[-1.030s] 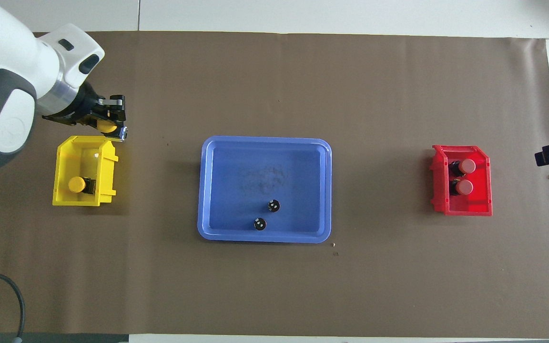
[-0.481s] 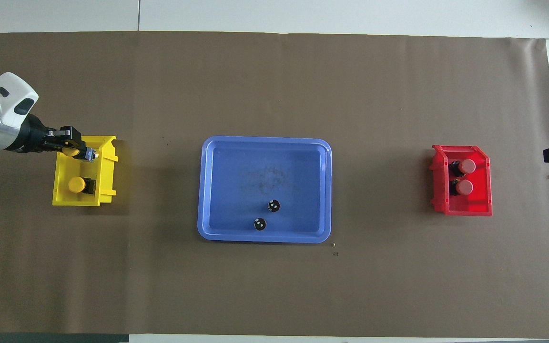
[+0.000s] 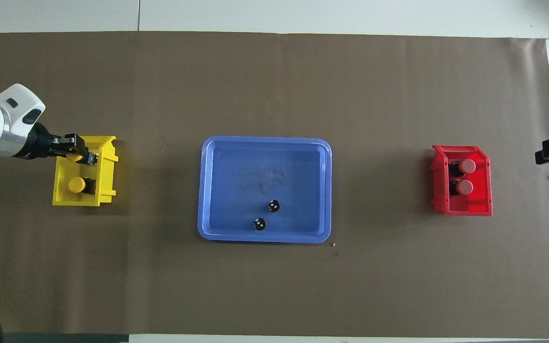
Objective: Sort red and yellow buttons by color
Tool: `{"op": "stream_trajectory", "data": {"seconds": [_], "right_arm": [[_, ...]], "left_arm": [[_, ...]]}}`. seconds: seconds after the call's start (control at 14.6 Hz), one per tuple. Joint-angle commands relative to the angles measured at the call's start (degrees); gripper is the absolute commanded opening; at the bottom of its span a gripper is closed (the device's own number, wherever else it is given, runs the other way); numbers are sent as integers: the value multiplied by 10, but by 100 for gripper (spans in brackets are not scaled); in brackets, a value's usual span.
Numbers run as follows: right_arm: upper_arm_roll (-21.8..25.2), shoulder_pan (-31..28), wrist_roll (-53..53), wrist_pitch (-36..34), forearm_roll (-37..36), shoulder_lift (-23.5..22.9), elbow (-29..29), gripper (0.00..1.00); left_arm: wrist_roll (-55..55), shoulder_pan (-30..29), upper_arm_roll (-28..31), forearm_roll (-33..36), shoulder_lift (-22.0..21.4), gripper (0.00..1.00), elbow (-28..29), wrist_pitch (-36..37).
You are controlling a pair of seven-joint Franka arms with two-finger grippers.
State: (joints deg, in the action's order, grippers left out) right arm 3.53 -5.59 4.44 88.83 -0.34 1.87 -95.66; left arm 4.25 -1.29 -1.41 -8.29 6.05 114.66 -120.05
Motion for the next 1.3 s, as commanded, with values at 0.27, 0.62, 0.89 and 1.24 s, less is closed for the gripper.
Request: {"op": "stream_trajectory", "data": {"seconds": [0.27, 0.62, 0.89, 1.24], "right_arm": [[-4, 4, -6, 6, -5, 19, -3, 100], [-4, 5, -5, 6, -5, 19, -4, 100], [-5, 5, -6, 6, -5, 19, -2, 100], [-5, 5, -5, 13, -3, 19, -2, 100]], "left_arm": [[31, -17, -1, -15, 21, 1, 37, -62], [39, -18, -1, -15, 34, 10, 46, -84], [35, -13, -2, -15, 37, 45, 39, -85], [35, -13, -2, -15, 37, 62, 29, -77]]}}
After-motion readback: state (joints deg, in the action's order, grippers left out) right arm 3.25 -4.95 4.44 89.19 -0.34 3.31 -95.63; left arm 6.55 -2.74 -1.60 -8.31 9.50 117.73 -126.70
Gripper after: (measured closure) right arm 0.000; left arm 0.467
